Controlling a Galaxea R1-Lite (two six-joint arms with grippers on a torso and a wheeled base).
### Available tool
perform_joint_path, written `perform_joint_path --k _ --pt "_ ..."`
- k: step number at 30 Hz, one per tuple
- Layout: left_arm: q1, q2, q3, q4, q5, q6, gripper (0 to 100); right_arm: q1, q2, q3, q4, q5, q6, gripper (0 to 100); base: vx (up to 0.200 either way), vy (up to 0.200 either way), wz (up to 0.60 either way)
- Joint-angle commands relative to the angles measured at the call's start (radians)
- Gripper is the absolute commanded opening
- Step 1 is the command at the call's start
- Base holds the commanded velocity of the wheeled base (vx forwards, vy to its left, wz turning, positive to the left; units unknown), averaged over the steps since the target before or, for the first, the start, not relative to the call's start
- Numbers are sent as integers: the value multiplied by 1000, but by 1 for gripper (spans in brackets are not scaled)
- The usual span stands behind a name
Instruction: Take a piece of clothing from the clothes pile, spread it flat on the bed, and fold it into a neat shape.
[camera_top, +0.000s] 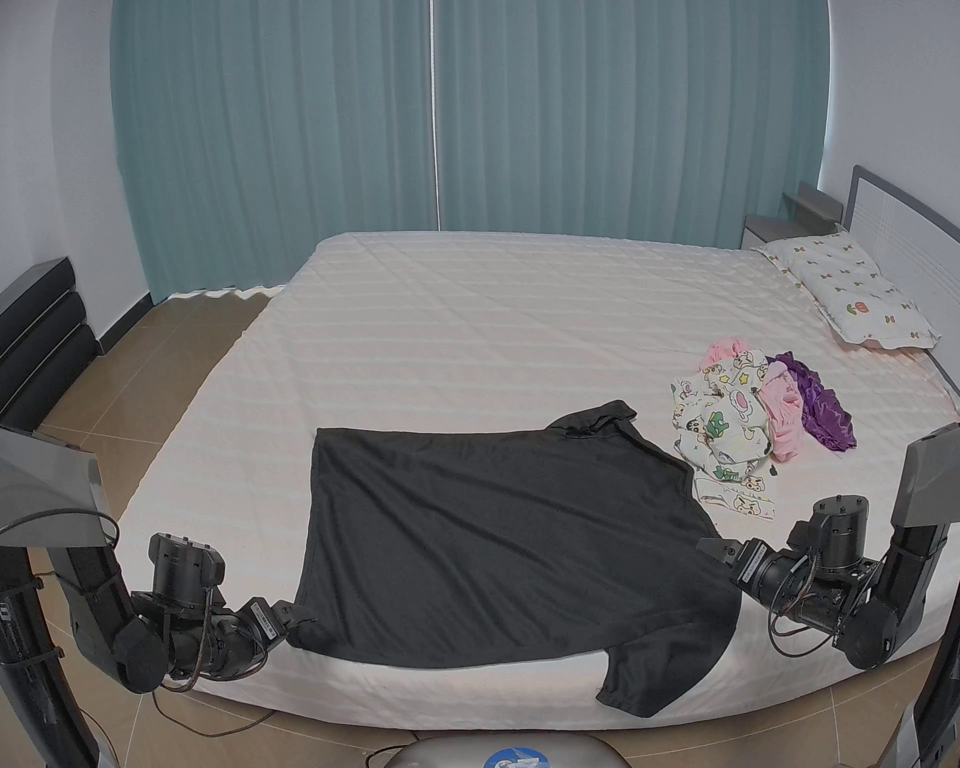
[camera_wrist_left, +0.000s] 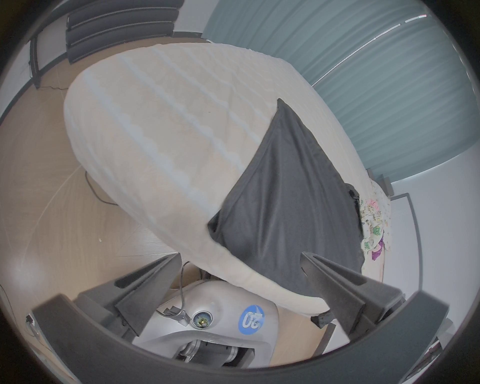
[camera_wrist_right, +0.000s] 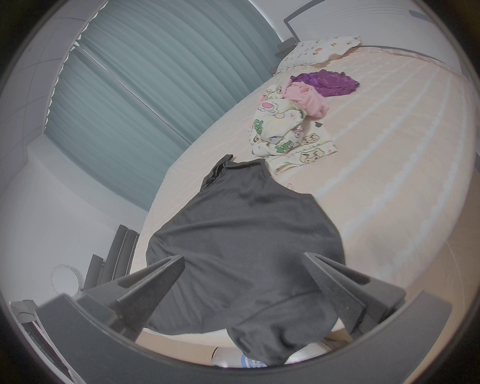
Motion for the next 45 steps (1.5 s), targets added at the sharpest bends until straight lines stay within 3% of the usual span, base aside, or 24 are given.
perform_joint_path --k 1,5,12,16,17,25,26,41,45 --pt "-48 68 -26 -19 55 -6 100 -4 5 11 -5 1 1 100 0 0 0" --pt "-74 102 -80 -28 127 -8 100 -5 -3 11 -5 0 -2 100 0 0 0" --pt "-74 182 -184 -22 179 2 100 -8 -6 13 -6 0 -1 100 0 0 0" --pt "-74 229 -215 -25 210 35 100 -8 -6 11 -6 -2 -1 100 0 0 0" --pt "-73 240 -220 -30 230 81 100 -10 -4 11 -6 0 -1 100 0 0 0" --pt "-79 260 -249 -22 242 103 100 -15 3 11 -6 -2 -1 100 0 0 0" --pt "-79 260 -249 -22 242 103 0 -15 3 11 -6 -2 -1 100 0 0 0" --pt "-28 209 -169 -22 285 97 0 -59 75 45 -5 4 -56 100 0 0 0" --pt "1 192 -163 -22 285 98 0 -74 81 59 -5 41 -67 100 0 0 0"
